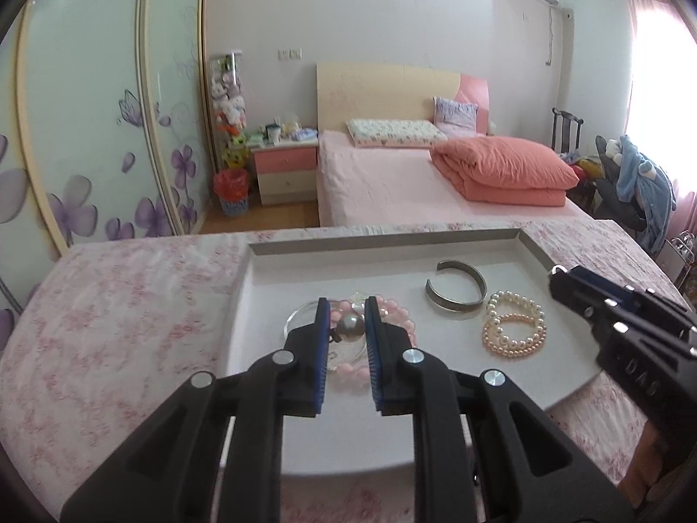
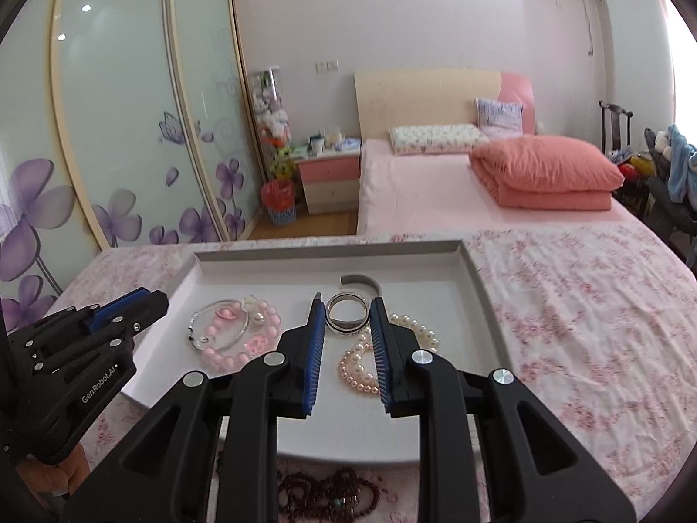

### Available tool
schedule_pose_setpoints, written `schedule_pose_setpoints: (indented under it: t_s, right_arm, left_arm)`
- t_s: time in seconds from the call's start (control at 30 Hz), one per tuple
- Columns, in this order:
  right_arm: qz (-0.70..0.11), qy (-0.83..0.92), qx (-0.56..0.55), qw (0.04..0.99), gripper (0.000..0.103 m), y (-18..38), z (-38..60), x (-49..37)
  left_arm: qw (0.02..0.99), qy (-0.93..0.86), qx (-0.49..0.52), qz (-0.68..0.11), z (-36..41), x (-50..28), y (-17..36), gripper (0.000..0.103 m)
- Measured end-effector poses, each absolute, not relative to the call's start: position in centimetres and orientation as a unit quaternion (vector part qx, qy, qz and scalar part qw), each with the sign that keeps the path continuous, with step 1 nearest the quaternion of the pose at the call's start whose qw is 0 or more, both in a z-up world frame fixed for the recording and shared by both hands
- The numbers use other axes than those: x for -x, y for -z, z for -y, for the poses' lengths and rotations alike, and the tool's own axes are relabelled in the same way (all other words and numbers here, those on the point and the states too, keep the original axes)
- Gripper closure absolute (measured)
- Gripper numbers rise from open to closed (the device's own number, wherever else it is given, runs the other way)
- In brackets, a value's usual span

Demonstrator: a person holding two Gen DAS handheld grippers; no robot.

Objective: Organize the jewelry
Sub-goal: 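Open both tools to drop the earring and ring into the tray, then grasp the black beaded bracelet with the left tool while the right tool grasps the dark red beaded bracelet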

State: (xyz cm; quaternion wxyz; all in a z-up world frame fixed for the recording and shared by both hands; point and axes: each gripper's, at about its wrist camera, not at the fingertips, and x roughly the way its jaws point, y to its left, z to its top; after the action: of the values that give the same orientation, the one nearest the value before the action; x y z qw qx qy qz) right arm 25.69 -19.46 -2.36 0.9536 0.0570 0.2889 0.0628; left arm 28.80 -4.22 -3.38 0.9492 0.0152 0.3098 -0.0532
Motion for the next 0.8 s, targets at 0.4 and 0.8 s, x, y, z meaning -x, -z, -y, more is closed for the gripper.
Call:
schedule_pose_setpoints:
  t_s: [0.4, 0.8]
  right_arm:
    - [-0.301, -0.056, -0.071, 0.949, 0.072, 2.7, 21.3, -25.3]
    - [-0.331, -0.062, -0.067, 0.939, 0.072, 3.0, 22.6, -20.5]
  left_arm:
    - [0.945, 0.059, 0.012, -0.32, 3.7, -30.6, 3.8, 0.075]
    - [0.945, 0.035, 0.013, -0.326, -0.6, -24.5, 3.5, 0.067]
